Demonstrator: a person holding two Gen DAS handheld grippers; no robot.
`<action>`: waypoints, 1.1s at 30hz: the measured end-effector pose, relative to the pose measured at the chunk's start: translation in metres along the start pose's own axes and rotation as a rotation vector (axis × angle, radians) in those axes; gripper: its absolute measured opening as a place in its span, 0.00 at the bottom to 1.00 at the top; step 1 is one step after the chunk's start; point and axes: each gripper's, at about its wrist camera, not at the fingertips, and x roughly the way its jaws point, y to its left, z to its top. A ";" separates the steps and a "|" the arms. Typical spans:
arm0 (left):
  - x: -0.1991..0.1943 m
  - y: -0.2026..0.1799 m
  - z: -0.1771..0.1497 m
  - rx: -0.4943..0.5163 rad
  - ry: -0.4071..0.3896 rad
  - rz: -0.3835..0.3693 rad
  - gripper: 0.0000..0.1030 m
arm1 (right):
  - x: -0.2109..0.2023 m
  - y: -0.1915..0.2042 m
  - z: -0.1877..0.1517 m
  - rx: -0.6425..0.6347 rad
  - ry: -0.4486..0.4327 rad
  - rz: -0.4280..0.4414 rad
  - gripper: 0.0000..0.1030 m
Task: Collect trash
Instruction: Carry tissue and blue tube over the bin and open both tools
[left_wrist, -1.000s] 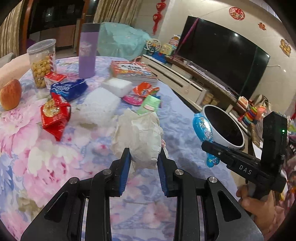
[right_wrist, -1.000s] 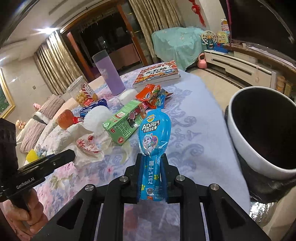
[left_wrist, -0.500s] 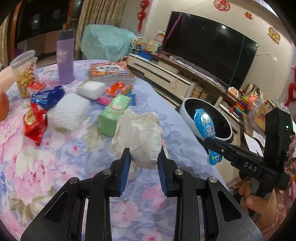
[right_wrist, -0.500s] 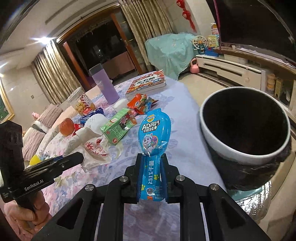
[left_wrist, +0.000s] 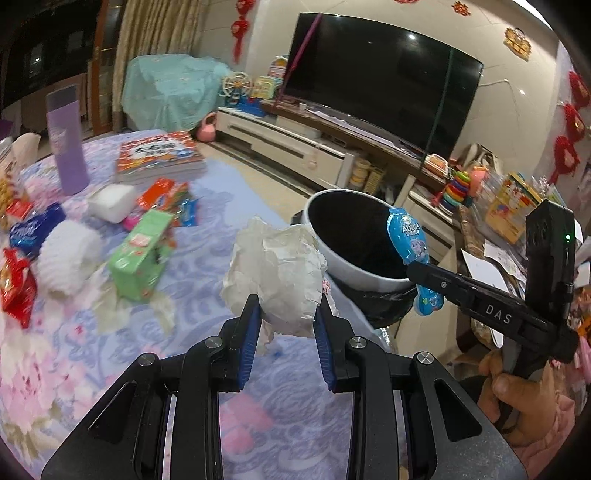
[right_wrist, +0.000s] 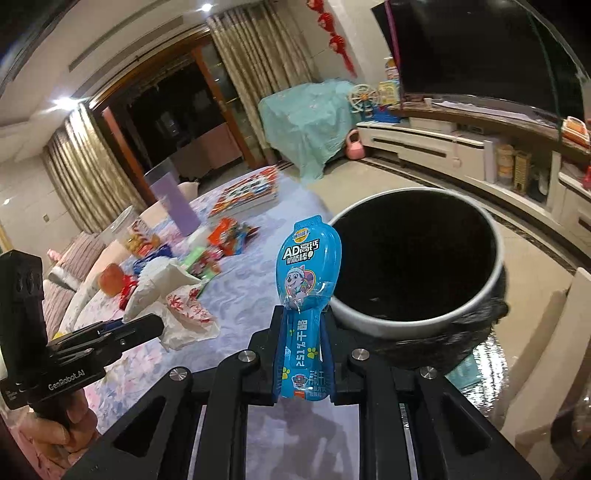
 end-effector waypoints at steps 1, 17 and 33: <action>0.003 -0.004 0.002 0.006 0.001 -0.005 0.26 | -0.001 -0.003 0.001 0.002 -0.001 -0.005 0.17; 0.041 -0.049 0.036 0.090 0.004 -0.053 0.27 | -0.004 -0.049 0.025 0.042 -0.019 -0.068 0.17; 0.085 -0.069 0.056 0.110 0.045 -0.071 0.27 | 0.015 -0.073 0.046 0.035 0.015 -0.095 0.17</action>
